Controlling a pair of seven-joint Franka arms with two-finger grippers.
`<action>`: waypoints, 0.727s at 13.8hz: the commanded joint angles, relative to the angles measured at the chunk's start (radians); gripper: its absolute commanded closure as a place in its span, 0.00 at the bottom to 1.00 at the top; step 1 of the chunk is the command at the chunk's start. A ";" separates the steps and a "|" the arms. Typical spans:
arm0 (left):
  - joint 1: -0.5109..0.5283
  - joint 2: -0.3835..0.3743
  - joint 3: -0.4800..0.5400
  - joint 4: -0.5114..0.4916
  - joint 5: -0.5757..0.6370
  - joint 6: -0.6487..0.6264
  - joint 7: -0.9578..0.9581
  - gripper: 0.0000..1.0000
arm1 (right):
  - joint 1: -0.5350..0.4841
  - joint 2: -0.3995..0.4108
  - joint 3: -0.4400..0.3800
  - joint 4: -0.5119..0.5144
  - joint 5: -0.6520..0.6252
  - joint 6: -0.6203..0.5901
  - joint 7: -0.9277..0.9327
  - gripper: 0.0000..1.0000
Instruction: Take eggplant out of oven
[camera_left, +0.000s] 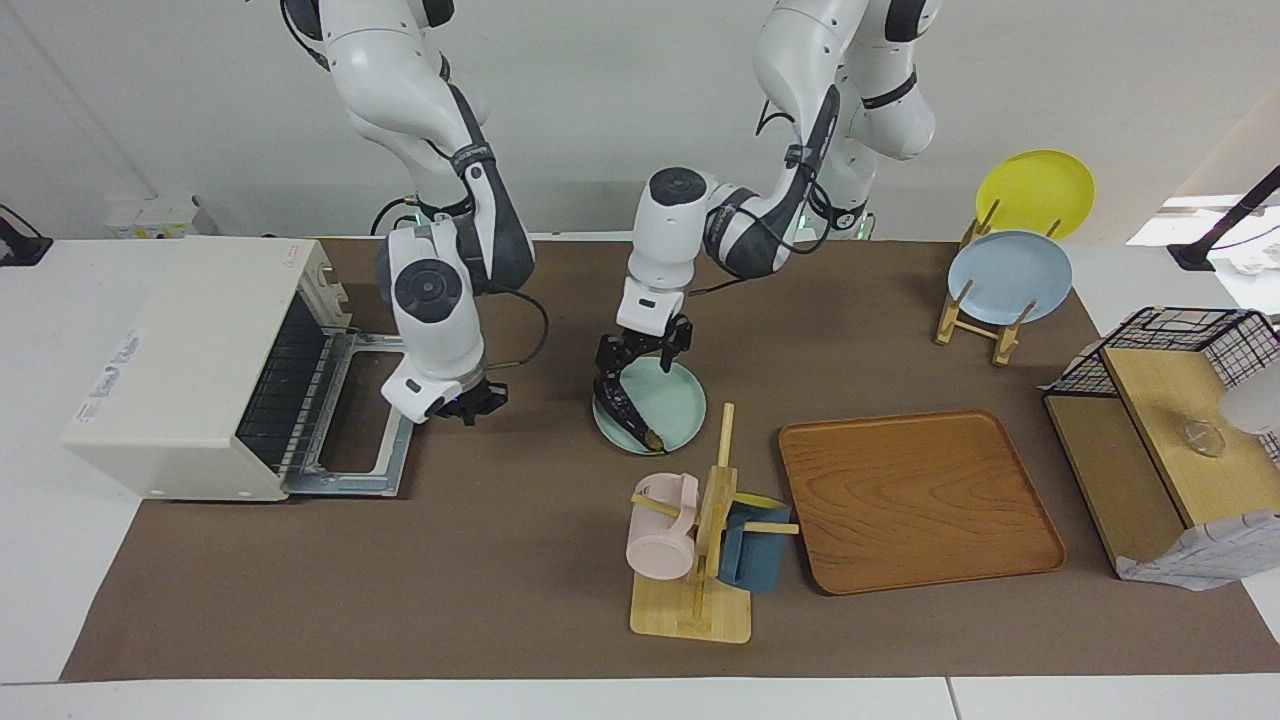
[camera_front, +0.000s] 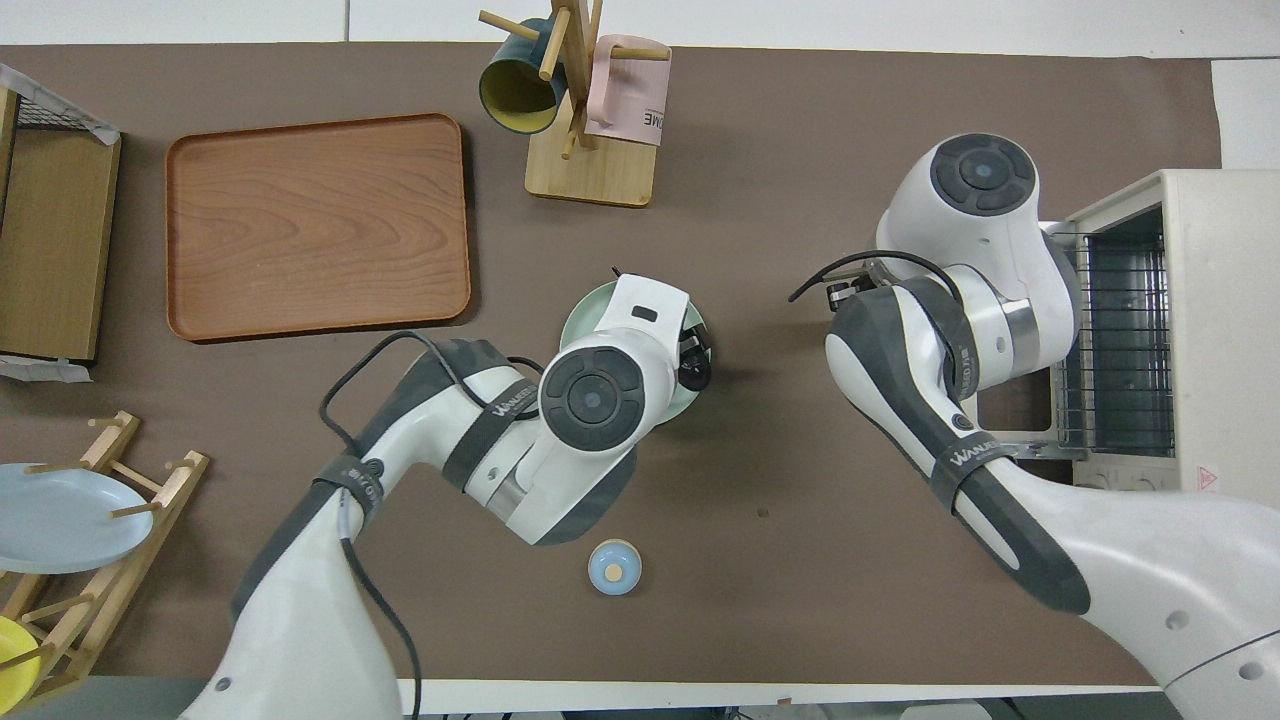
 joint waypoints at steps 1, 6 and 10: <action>-0.010 0.061 0.019 0.052 -0.014 0.002 0.000 0.41 | -0.045 -0.039 0.015 -0.094 -0.067 0.048 -0.037 0.98; -0.010 0.061 0.017 0.040 -0.014 -0.004 0.035 0.97 | -0.058 -0.036 0.015 -0.069 -0.163 0.022 -0.072 0.98; 0.074 0.052 0.060 0.127 0.008 -0.186 0.082 1.00 | -0.085 -0.062 0.017 0.061 -0.199 -0.163 -0.233 0.98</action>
